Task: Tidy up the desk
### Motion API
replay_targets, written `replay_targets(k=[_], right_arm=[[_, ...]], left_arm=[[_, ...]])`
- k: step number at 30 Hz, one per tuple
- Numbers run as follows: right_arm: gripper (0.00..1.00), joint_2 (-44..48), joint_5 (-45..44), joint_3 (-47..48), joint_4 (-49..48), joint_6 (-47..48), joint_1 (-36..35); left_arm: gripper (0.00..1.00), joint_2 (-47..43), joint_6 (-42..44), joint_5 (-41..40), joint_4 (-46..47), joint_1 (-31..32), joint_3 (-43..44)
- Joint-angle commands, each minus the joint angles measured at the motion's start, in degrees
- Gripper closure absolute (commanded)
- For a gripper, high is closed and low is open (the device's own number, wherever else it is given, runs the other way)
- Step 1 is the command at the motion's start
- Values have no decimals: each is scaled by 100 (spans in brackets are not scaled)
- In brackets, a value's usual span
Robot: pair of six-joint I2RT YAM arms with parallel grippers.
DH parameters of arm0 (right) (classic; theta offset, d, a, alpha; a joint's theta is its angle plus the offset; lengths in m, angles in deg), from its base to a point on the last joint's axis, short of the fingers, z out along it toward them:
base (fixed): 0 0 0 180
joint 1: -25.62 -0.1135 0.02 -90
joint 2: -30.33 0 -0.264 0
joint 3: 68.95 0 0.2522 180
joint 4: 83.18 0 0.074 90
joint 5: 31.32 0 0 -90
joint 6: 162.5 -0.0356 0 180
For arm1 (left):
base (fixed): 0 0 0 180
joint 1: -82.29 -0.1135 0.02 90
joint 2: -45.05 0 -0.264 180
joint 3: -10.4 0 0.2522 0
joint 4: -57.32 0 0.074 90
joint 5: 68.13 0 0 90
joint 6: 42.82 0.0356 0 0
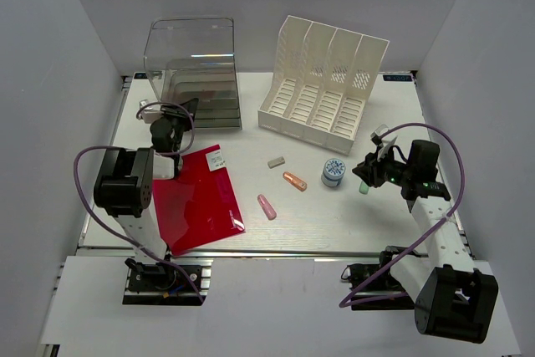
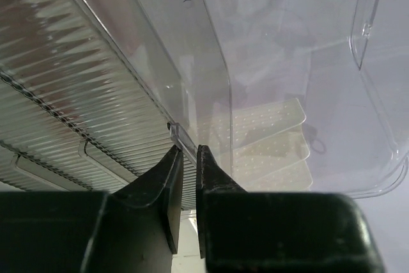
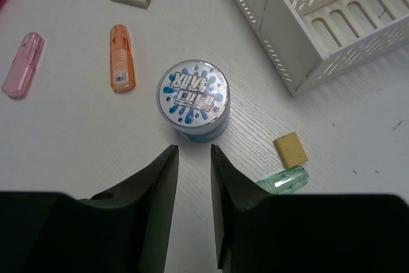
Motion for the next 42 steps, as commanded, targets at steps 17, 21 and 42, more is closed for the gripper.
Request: replay_targets(k=[17,21,42], right_arm=[[69,-12,65,157,-126,84,-42],[69,-30,91,157,-109,84,-42],[21,-820,-786,648,58,796,-1219]], left_arm=[[100,-901,-113,296,1063,-24,-491],[100,-1112,-113,296,1089,-24,-622],[100,-1832,-210,437,844,-77,-500]])
